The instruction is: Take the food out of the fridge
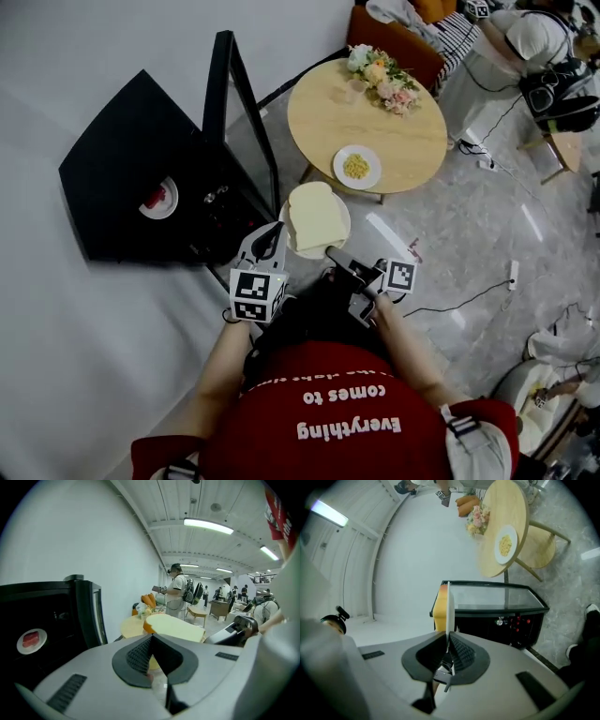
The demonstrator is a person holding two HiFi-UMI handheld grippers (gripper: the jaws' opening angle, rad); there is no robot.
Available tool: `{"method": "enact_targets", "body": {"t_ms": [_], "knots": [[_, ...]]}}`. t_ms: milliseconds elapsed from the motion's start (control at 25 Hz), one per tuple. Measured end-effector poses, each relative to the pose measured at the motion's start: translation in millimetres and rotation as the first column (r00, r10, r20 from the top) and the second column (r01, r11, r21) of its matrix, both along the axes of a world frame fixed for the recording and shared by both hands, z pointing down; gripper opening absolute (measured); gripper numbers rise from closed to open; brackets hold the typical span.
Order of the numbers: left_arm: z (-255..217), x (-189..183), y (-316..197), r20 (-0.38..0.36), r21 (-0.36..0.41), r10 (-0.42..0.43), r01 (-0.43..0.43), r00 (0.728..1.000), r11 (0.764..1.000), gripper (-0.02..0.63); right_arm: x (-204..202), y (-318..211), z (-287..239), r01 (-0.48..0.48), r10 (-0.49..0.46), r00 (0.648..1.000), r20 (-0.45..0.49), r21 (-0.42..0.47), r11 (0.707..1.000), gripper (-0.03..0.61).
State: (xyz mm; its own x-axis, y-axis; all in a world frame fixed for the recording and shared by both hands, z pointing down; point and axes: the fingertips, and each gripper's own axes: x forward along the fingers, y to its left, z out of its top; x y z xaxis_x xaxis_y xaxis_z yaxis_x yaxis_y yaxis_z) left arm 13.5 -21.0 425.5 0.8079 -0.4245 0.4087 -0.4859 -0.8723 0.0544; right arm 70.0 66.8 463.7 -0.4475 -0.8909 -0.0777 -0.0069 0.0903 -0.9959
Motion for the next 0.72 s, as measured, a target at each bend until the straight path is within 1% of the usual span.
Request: {"method": "enact_targets", "body": {"t_ms": [200,400,560,720], "knots": [[-0.1,56.7,15.7,0.000,0.008,0.119,-0.119,0.993,0.993,0.003,51.3,19.6,1.4,-0.122,0.122,0.992,-0.013,0.007,0.992,0.023],[-4.9,116.0,29.5,-0.012,0.002,0.231,-0.231,0.973,0.973,0.004,101.5,35.6,4.1,-0.224,0.224,0.975,-0.019,0.000,0.975,0.023],[-3.2,160.8,36.5,-0.009,0.003,0.296,-0.296,0.955,0.955,0.003,139.4,44.0,7.0,-0.284,0.284,0.959,-0.014,-0.002,0.959,0.023],[6.8,199.3,45.0,-0.005,-0.002,0.343,-0.343,0.939,0.939,0.003,172.6,54.3,16.8,-0.337,0.337,0.942,-0.006,-0.007,0.942,0.023]]}}
